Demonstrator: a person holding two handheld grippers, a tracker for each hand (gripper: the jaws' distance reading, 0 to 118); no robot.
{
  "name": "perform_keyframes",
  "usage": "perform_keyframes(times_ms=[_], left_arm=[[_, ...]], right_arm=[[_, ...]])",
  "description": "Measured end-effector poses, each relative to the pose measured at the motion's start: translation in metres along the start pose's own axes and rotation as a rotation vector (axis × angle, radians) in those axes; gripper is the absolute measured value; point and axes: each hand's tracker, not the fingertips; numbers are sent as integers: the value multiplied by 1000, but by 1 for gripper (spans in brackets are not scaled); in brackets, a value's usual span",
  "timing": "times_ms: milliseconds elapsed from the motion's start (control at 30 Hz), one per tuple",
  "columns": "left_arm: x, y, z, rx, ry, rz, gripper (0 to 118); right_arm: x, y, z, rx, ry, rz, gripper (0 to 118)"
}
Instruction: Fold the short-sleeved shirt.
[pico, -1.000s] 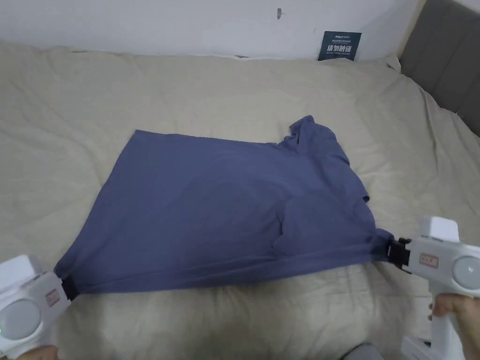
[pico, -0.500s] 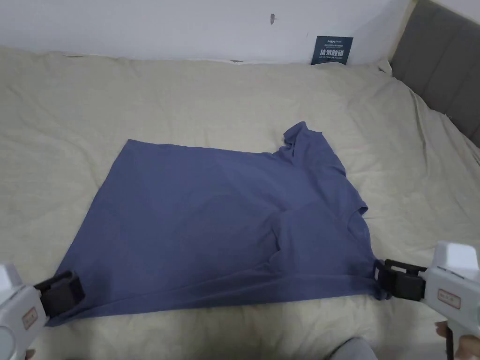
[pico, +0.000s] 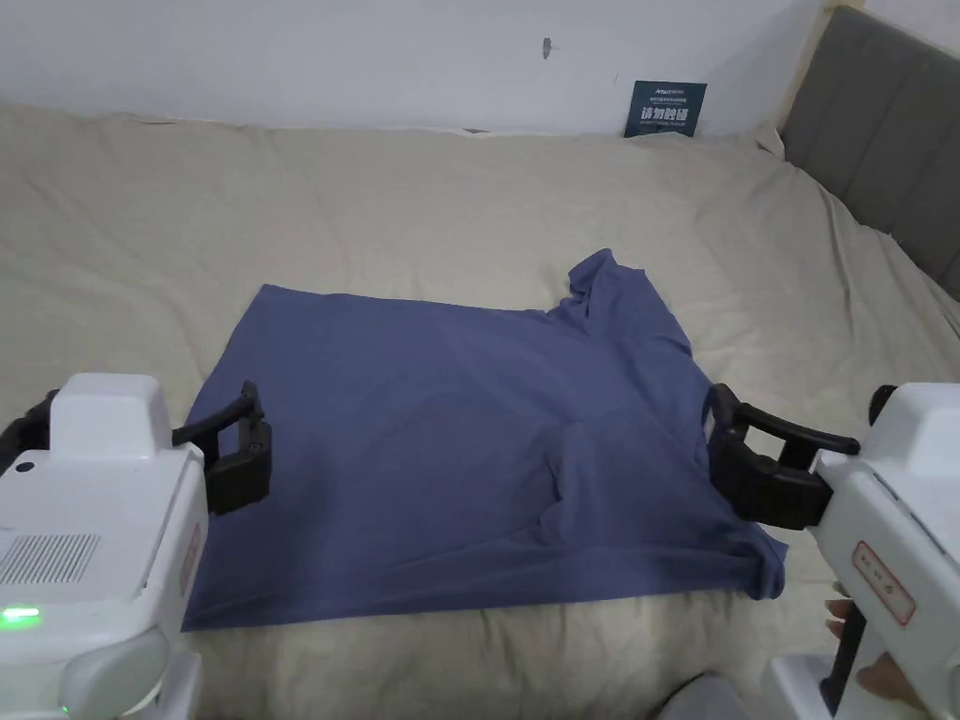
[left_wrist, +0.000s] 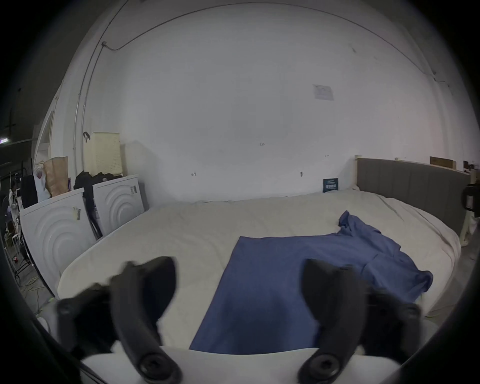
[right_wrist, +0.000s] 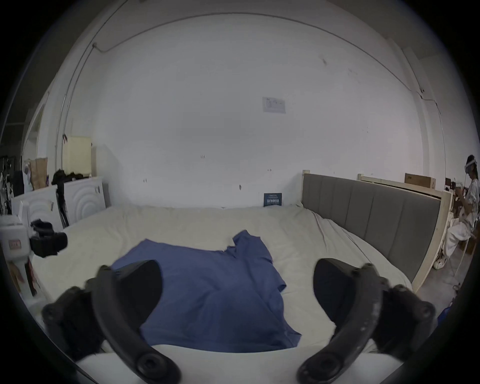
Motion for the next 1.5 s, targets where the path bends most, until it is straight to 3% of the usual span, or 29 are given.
perform_keyframes(times_ms=[33, 67, 100, 133, 167, 200, 267, 533, 600, 633, 667, 733, 900, 1100, 1133, 1200, 1233, 1300, 1333, 1367, 1400, 1433, 1500], left_arm=[[2, 0, 0, 0, -5, 5, 49], [4, 0, 0, -3, -8, 8, 49], [5, 0, -1, -11, -15, 4, 43], [7, 0, -1, -15, -21, -2, 32], [8, -1, -2, -18, -25, -10, 9], [8, -1, -1, -16, -30, -8, 0], [8, 2, -1, -27, -55, 9, 0], [-22, 16, -13, -172, -59, 61, 1], [-40, 18, -25, -311, -75, 61, 21], [-47, 18, -30, -369, -68, 68, 40], [-55, 14, -38, -455, -60, 72, 73], [-69, 0, -51, -526, -33, 95, 117], [-88, -46, -67, -690, -23, 36, 118], [-96, -108, -93, -917, 13, 60, 117], [-96, -115, -96, -935, 11, 60, 114], [-95, -127, -98, -964, 12, 64, 89], [-95, -129, -97, -948, -44, 147, 79], [-94, -119, -90, -935, -10, 141, 66], [-92, -116, -87, -916, -70, 136, 51], [-89, -111, -83, -904, -59, 110, 22], [-88, -107, -81, -889, -80, 118, 1], [-88, -104, -79, -879, -88, 177, 1], [-84, -93, -75, -854, -93, 166, 1]], right_arm=[[2, -2, -1, 12, -3, -4, 75], [1, -3, 0, 21, -10, -8, 75], [-1, -2, 0, 21, -10, -13, 68], [-1, -1, -1, 18, -5, -21, 51], [-1, 0, -2, 15, -8, -34, 23], [-1, 0, -3, 13, 1, -54, 11], [0, 0, -5, -4, 22, -51, 2], [2, -9, -9, -48, 8, -73, 1], [6, -12, -12, -60, 8, -82, 1], [8, -14, -12, -64, 12, -90, 1], [9, -15, -13, -68, 15, -94, 1], [6, -16, -12, -74, 7, -93, 1], [5, -25, -16, -110, 13, -94, 1], [-5, -28, -17, -143, 10, -94, 1], [-6, -28, -17, -147, 8, -91, 1], [-7, -30, -17, -155, 2, -90, 1], [-6, -29, -18, -158, 1, -91, 1], [-6, -30, -18, -165, -10, -91, 1], [-6, -30, -18, -168, -12, -92, 1], [-4, -30, -18, -172, -15, -95, 1], [-3, -31, -19, -180, -20, -98, 1], [-2, -31, -20, -188, -25, -102, 1], [3, -32, -21, -204, -30, -115, 1]])
